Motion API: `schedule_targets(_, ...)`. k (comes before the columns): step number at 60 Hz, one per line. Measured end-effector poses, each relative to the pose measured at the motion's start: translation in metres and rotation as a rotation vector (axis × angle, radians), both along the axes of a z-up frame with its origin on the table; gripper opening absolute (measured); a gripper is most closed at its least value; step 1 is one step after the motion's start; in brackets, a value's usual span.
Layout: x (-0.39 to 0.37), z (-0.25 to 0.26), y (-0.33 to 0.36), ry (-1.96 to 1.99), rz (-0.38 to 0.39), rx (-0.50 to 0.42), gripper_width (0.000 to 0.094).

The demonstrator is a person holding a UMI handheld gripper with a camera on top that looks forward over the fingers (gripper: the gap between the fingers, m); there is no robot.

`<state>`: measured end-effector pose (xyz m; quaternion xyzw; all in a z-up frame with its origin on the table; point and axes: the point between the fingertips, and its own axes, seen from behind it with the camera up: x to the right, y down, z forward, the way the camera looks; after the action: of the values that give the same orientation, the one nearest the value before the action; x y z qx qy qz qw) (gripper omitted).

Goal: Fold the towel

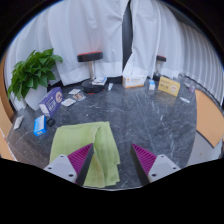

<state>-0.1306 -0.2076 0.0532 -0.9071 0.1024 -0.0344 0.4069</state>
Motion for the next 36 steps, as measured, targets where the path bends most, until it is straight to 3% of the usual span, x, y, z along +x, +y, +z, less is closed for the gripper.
schedule_targets(5, 0.013, 0.02, -0.016, -0.068, -0.007, 0.006, 0.0858)
schedule_targets(20, -0.021, 0.088, -0.09, -0.114, -0.011, 0.032, 0.0852)
schedule_targets(36, -0.074, 0.129, -0.167, -0.159, -0.034, 0.039, 0.0848)
